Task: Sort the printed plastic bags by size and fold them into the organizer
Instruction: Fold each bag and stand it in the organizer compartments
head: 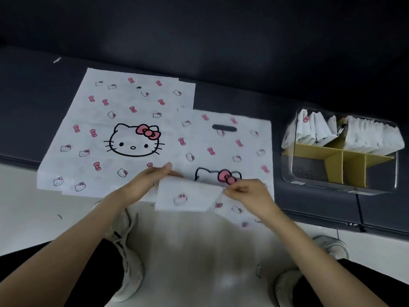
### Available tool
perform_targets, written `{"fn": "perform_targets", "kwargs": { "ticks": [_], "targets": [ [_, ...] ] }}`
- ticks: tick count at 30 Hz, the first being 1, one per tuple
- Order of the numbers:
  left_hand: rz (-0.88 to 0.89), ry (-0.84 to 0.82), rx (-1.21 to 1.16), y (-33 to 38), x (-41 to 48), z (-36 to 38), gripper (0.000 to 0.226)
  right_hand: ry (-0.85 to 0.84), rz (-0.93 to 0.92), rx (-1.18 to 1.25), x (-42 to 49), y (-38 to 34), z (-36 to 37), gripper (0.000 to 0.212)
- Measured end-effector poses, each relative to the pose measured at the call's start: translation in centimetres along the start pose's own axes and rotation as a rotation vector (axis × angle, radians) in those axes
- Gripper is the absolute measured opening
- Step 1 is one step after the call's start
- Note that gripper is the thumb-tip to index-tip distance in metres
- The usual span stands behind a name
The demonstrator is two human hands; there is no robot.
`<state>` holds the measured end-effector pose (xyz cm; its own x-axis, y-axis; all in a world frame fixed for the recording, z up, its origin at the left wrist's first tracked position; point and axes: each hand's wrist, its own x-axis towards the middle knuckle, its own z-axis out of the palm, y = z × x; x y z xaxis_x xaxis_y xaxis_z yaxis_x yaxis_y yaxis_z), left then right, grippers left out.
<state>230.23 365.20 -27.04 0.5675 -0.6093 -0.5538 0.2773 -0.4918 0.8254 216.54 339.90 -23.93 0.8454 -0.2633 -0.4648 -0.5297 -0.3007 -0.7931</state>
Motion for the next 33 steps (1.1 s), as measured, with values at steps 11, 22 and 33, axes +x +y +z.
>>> {"fn": "perform_targets", "kwargs": {
  "ticks": [11, 22, 33],
  "targets": [
    [0.048, 0.673, 0.333, 1.7, 2.4, 3.3, 0.038, -0.161, 0.369, 0.056, 6.6, -2.7, -5.5, 0.046],
    [-0.107, 0.852, 0.516, -0.1, 3.3, 3.0, 0.015, 0.079, 0.161, 0.233, 4.8, 0.3, -6.7, 0.035],
    [0.044, 0.913, 0.693, -0.2, 4.1, 3.3, 0.035, 0.642, 0.165, -0.517, 8.3, 3.3, -3.1, 0.025]
  ]
}}
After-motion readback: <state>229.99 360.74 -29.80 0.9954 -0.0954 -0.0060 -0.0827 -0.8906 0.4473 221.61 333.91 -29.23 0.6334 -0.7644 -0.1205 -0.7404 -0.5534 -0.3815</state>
